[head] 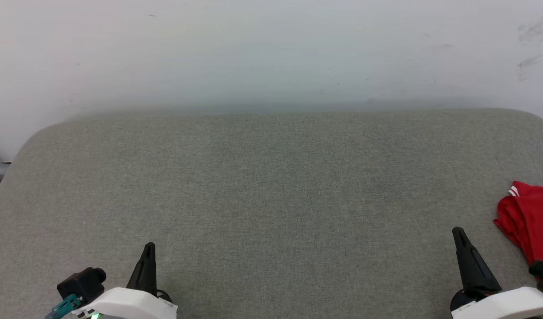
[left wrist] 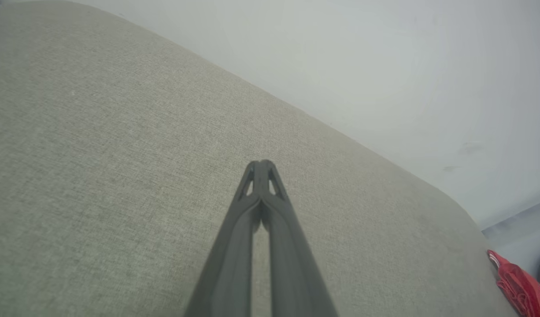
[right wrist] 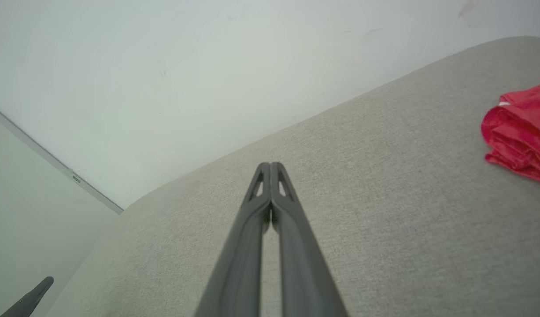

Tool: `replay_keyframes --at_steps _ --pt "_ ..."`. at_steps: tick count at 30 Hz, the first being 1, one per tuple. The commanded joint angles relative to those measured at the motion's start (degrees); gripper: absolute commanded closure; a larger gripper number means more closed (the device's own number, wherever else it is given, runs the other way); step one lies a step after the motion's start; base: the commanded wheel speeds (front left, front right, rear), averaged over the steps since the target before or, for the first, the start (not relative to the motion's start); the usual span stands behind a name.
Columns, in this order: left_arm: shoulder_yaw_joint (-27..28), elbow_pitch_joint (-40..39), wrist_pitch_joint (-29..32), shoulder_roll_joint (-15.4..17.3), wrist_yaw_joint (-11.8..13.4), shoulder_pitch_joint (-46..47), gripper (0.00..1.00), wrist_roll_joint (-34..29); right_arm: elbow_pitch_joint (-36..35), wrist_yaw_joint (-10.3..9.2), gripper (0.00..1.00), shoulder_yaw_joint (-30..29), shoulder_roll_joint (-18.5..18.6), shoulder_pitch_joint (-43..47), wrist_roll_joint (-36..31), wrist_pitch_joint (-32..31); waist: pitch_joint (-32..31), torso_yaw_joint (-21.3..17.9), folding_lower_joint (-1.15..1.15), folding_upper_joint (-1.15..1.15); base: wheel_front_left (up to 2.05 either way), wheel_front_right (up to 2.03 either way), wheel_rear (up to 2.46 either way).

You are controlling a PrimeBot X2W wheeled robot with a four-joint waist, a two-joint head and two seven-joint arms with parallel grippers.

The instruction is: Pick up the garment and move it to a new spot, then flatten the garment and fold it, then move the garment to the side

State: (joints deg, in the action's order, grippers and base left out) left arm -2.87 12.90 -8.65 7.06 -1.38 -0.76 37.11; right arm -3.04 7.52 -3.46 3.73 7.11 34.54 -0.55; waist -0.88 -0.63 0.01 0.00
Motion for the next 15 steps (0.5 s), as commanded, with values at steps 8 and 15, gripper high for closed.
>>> replay_keyframes --at_steps 8,15 --pt "1.6 -0.5 2.1 -0.3 -1.0 2.5 1.00 7.8 1.7 -0.01 1.00 0.2 0.8 -3.0 8.9 -0.3 0.1 0.1 0.00 0.00 0.00 0.00 0.00" --pt "2.5 -0.3 3.6 -0.8 -1.6 3.1 1.00 13.0 3.4 -0.01 1.00 0.2 1.0 -4.2 14.6 -0.6 0.2 0.1 0.00 0.00 0.00 0.00 0.00"
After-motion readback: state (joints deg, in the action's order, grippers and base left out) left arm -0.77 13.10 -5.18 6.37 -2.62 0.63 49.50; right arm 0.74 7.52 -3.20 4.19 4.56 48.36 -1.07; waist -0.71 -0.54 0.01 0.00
